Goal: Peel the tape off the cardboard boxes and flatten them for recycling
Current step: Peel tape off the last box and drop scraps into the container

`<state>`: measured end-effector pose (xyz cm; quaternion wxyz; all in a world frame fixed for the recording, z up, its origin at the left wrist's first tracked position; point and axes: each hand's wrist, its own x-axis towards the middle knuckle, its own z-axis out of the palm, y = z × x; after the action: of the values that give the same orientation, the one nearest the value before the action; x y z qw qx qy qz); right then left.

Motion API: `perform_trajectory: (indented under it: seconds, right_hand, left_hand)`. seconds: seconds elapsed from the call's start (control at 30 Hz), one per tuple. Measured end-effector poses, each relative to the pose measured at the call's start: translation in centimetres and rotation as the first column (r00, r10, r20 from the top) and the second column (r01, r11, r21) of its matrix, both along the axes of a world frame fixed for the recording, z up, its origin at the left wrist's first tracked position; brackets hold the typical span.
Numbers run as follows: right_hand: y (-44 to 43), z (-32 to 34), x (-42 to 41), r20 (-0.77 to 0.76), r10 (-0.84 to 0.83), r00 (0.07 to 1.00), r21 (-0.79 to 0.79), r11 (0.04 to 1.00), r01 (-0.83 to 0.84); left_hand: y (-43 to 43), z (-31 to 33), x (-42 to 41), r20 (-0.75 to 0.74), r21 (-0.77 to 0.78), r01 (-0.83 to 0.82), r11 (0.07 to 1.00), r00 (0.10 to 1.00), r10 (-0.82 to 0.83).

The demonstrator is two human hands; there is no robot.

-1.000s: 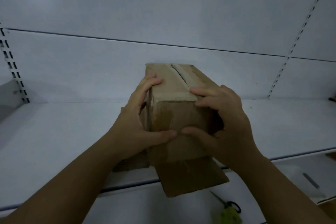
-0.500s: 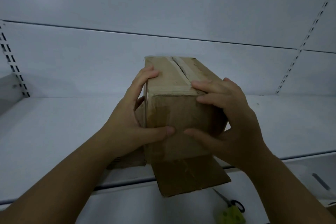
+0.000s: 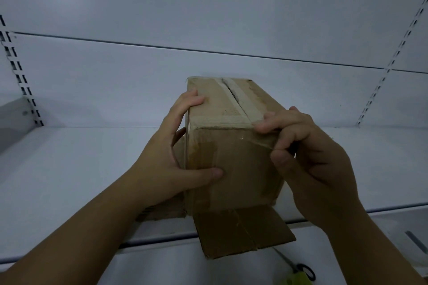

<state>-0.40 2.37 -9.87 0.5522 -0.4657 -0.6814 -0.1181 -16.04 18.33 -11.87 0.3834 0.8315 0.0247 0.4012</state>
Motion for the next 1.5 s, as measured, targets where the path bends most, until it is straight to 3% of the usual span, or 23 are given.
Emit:
perform_trajectory:
  seconds: [0.17, 0.27, 0.37, 0.53, 0.63, 0.7, 0.77, 0.8, 0.9, 1.0, 1.1, 1.2, 1.3, 1.5]
  right_hand:
    - [-0.3, 0.5, -0.4, -0.204, 0.186, 0.961, -0.044, 0.979, -0.199]
    - [-0.5, 1.1, -0.2, -0.274, 0.226, 0.935, -0.056, 0.967, -0.250]
    - [-1.0, 2.2, 0.7, -0.448, 0.238, 0.862, -0.020, 0.961, -0.276]
    - [-2.4, 3.2, 0.9, -0.303, -0.077, 0.950, -0.043, 0.997, 0.067]
    - [-2.5, 2.9, -0.6, -0.018, -0.264, 0.964, 0.063, 0.962, 0.265]
    - [-1.8, 2.1, -1.2, 0.217, -0.324, 0.921, 0.058, 0.946, 0.319]
    - [-1.2, 1.7, -0.8, 0.303, -0.307, 0.902, -0.041, 0.942, 0.334]
    - [-1.2, 1.7, -0.3, 0.321, -0.289, 0.902, -0.083, 0.940, 0.331]
    - [-1.8, 2.1, 1.5, 0.335, -0.240, 0.911, -0.156, 0.939, 0.305]
    - [-2.3, 2.3, 2.5, 0.330, -0.231, 0.915, -0.193, 0.933, 0.305]
    - [-2.5, 2.7, 3.2, 0.188, -0.181, 0.965, -0.281, 0.932, 0.230]
    - [-3.1, 3.8, 4.5, 0.010, -0.116, 0.993, -0.406, 0.907, 0.110]
    - [-3.6, 4.3, 5.3, -0.119, -0.138, 0.983, -0.478, 0.876, 0.065]
    - [-3.7, 0.9, 4.5, 0.023, -0.359, 0.933, -0.387, 0.857, 0.339]
  left_hand:
    - [0.0, -0.1, 0.0, 0.015, 0.009, -0.012, 1.000, 1.000, 0.012]
    - [-0.1, -0.1, 0.1, 0.021, 0.016, -0.044, 0.999, 0.999, 0.044]
    - [-0.5, 0.1, 0.1, 0.005, 0.075, -0.139, 0.987, 0.990, 0.139]
    - [-3.5, 0.6, 1.7, 0.074, 0.222, -0.323, 0.920, 0.946, 0.314]
    - [-6.2, 0.9, 3.6, 0.136, 0.199, -0.425, 0.883, 0.904, 0.405]
    - [-7.1, 2.0, 5.1, 0.013, 0.185, -0.506, 0.843, 0.859, 0.512]
    - [-7.0, 3.3, 6.2, -0.125, 0.302, -0.529, 0.793, 0.803, 0.583]
    - [-6.8, 3.0, 6.4, -0.134, 0.335, -0.476, 0.813, 0.830, 0.541]
    - [-6.1, 0.8, 6.7, 0.102, 0.486, -0.442, 0.754, 0.886, 0.453]
    - [-4.6, 2.0, 4.9, 0.088, 0.633, -0.347, 0.692, 0.920, 0.381]
    - [-3.2, 5.5, 4.5, 0.032, 0.712, -0.263, 0.651, 0.938, 0.344]
    - [-3.0, 8.2, 5.7, -0.108, 0.686, -0.145, 0.713, 0.949, 0.296]
    - [-2.4, 8.2, 7.4, -0.151, 0.550, -0.101, 0.829, 0.964, 0.218]
    - [-2.2, 9.1, 8.5, -0.285, 0.265, -0.021, 0.964, 0.953, 0.099]
